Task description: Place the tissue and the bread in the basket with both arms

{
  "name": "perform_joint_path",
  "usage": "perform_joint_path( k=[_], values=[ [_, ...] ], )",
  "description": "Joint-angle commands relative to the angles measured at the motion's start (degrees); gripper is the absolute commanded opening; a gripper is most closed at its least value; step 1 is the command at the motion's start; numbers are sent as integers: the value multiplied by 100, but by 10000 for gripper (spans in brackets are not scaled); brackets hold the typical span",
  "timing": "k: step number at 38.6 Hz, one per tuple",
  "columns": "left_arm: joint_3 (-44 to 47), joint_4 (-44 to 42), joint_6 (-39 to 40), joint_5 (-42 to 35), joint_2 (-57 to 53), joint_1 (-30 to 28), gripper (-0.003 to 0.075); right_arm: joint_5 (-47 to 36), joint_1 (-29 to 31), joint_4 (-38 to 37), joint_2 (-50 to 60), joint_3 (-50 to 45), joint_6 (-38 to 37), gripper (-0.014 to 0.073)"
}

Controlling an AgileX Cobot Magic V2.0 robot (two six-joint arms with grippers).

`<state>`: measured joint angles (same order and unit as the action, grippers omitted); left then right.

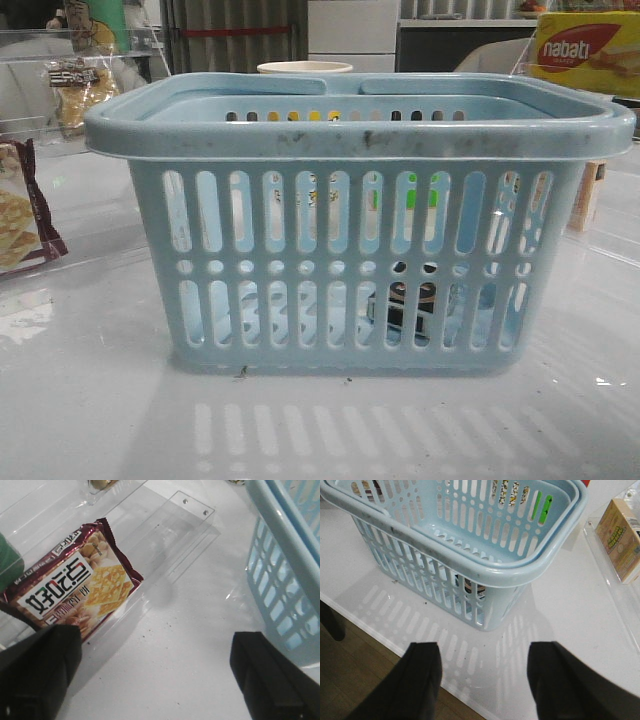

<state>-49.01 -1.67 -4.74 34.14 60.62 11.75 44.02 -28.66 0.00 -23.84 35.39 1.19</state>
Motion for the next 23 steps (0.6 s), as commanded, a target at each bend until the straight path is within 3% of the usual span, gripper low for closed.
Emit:
perform_joint_path(
  k=[1, 23],
  values=[
    [-615, -305, -7, -424, 541, 38, 654, -406, 4, -86, -24, 141, 33, 486],
    [-3584, -253, 511, -820, 3751, -740, 654, -406, 4, -86, -24, 141, 33, 486]
  ],
)
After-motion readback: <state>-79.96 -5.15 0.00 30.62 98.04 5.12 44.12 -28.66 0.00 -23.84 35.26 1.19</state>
